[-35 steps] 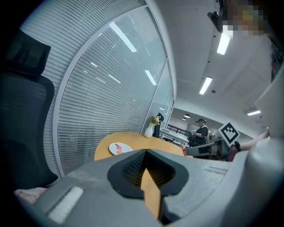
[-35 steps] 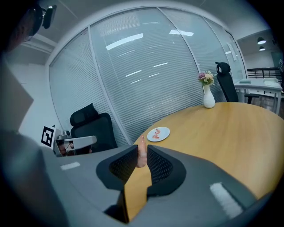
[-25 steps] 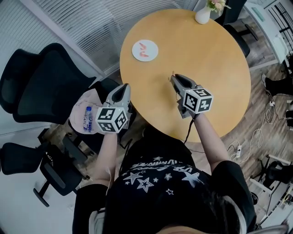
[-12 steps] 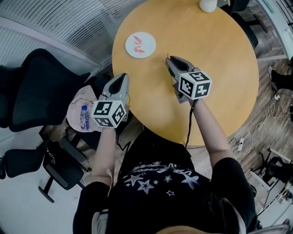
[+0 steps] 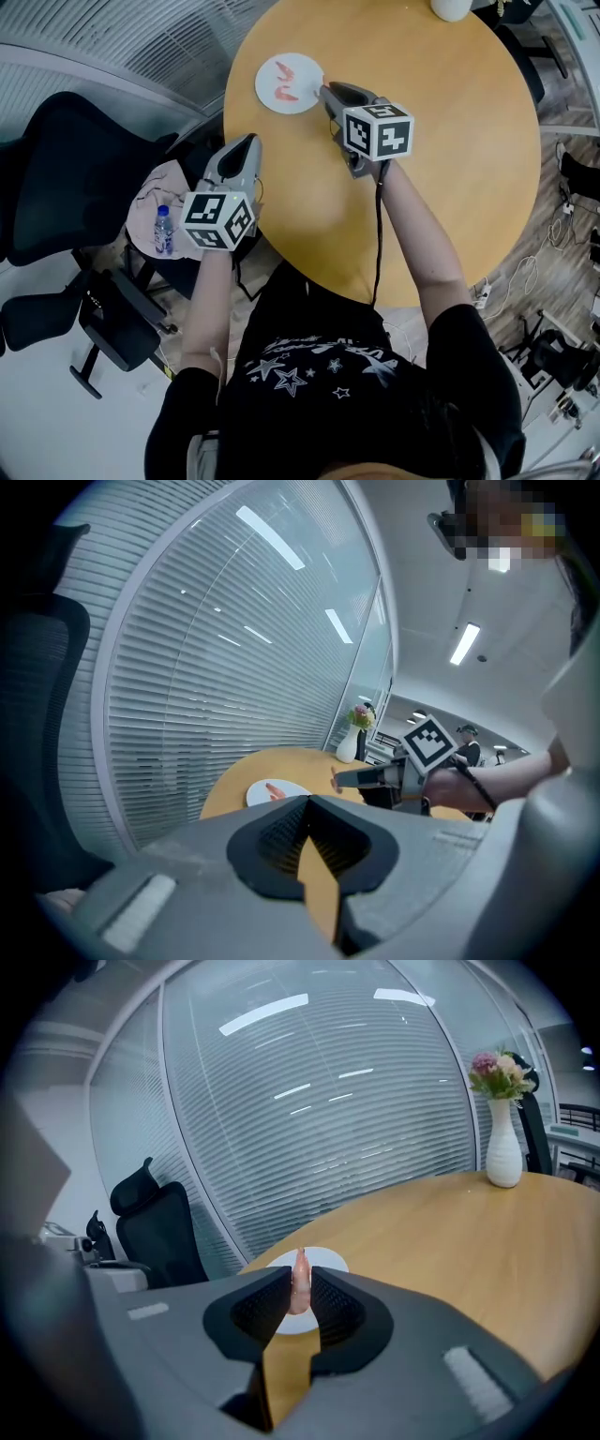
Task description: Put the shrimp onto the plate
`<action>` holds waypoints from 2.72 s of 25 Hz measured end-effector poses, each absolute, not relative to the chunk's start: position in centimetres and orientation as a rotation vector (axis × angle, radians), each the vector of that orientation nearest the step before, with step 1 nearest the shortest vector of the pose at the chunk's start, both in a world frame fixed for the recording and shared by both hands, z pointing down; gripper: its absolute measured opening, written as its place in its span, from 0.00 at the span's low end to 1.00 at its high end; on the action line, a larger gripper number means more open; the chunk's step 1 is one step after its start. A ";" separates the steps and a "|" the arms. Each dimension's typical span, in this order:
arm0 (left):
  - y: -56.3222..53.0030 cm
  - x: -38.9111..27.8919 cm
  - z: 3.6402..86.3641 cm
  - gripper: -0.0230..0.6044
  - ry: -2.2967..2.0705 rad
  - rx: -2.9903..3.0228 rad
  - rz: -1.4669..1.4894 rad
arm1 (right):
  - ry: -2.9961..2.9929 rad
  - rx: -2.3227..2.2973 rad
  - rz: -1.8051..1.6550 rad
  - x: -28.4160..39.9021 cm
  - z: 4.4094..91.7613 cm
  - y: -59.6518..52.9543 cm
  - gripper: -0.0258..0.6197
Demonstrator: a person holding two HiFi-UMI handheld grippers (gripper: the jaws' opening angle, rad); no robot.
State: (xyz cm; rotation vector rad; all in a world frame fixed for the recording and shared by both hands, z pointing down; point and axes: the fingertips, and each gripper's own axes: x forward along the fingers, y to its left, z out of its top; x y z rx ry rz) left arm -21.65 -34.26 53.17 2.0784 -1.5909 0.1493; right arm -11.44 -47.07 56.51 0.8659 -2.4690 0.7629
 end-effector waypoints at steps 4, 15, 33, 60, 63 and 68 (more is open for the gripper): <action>-35.3 -22.1 53.7 0.04 -1.598 2.068 0.155 | -2.429 0.824 0.766 -13.2 58.1 -48.7 0.15; -36.4 -23.2 55.4 0.04 -1.606 2.027 0.141 | -2.282 0.782 0.691 -15.6 62.2 -49.8 0.15; -35.4 -23.9 56.6 0.04 -1.591 1.995 0.145 | -2.125 0.810 0.679 -16.0 65.1 -49.9 0.15; -31.3 -24.2 50.4 0.04 -1.628 2.056 0.099 | -2.298 0.931 0.716 -14.4 54.1 -47.6 0.17; -30.2 -23.9 48.6 0.04 -1.633 2.078 0.088 | -2.332 0.927 0.696 -14.1 51.8 -45.9 0.16; -28.8 -23.2 45.6 0.04 -1.628 2.145 0.043 | -2.393 0.945 0.643 -13.4 47.9 -43.0 0.15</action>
